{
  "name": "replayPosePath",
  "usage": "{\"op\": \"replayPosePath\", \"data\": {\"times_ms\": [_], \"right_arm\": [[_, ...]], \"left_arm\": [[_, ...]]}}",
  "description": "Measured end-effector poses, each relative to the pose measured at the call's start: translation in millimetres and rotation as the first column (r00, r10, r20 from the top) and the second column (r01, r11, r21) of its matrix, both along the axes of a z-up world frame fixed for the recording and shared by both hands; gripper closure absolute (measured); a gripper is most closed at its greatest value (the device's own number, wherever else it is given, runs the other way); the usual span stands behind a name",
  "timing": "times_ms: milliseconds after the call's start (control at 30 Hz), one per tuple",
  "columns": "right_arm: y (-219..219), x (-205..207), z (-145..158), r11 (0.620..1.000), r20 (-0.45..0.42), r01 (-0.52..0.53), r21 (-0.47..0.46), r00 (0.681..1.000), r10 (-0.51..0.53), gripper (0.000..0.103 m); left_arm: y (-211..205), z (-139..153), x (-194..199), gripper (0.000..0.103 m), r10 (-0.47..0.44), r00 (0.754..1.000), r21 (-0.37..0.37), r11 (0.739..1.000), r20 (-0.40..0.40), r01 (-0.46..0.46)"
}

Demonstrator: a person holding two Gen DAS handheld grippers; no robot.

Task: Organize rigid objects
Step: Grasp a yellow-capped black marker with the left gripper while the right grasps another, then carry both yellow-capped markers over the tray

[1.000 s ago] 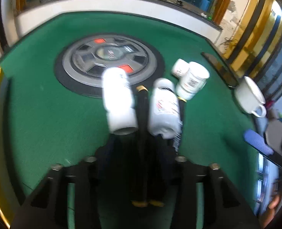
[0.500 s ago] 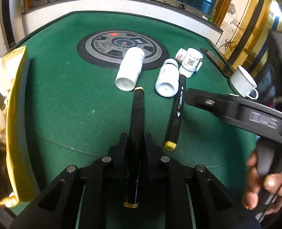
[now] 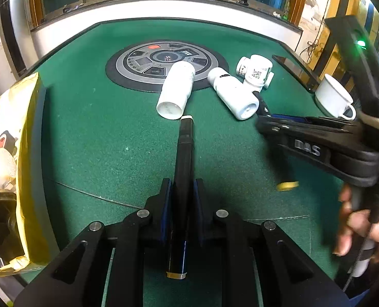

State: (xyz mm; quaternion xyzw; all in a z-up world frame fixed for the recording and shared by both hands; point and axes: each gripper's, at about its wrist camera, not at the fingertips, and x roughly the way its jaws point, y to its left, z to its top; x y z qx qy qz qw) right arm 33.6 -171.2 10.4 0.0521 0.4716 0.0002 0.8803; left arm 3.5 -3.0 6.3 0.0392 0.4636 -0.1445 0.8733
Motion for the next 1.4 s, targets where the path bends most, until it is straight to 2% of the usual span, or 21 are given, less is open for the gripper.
{"op": "replayPosePath", "data": {"times_ms": [200, 733, 767, 900, 1167, 1267, 1400], "right_arm": [[8.6, -11.1, 0.9, 0.995, -0.007, -0.017, -0.098, 1.000, 0.016, 0.088], [7.3, -10.4, 1.9, 0.996, 0.002, 0.014, -0.086, 1.000, -0.014, 0.089], [6.7, -10.8, 2.1, 0.997, 0.004, 0.016, -0.076, 1.000, -0.016, 0.090], [-0.3, -10.7, 4.0, 1.000, 0.007, 0.020, 0.001, 1.000, -0.020, 0.090], [-6.0, -25.6, 38.0, 0.996, 0.146, 0.042, 0.080, 0.988, -0.054, 0.090], [-3.4, -30.8, 48.2, 0.989, 0.204, 0.007, 0.146, 0.978, -0.037, 0.090], [8.7, -36.8, 52.7, 0.982, 0.237, -0.050, 0.184, 0.972, 0.006, 0.090]], "left_arm": [[-5.8, -1.8, -2.9, 0.088, -0.013, 1.000, 0.040, 0.999, 0.026, 0.012], [-6.9, -2.1, -5.9, 0.088, -0.014, 0.999, 0.047, 0.999, 0.048, 0.012], [-6.7, -2.0, -5.9, 0.091, -0.013, 0.999, 0.042, 0.999, 0.048, 0.011], [-3.6, -2.3, -9.7, 0.091, -0.003, 0.999, 0.006, 1.000, 0.044, 0.003], [11.3, 6.9, -24.2, 0.091, 0.025, 0.998, -0.096, 0.995, 0.062, -0.019], [20.7, 17.2, -29.6, 0.091, 0.047, 0.995, -0.135, 0.990, 0.088, -0.035], [37.3, 25.1, -35.5, 0.091, 0.085, 0.990, -0.170, 0.983, 0.112, -0.066]]}}
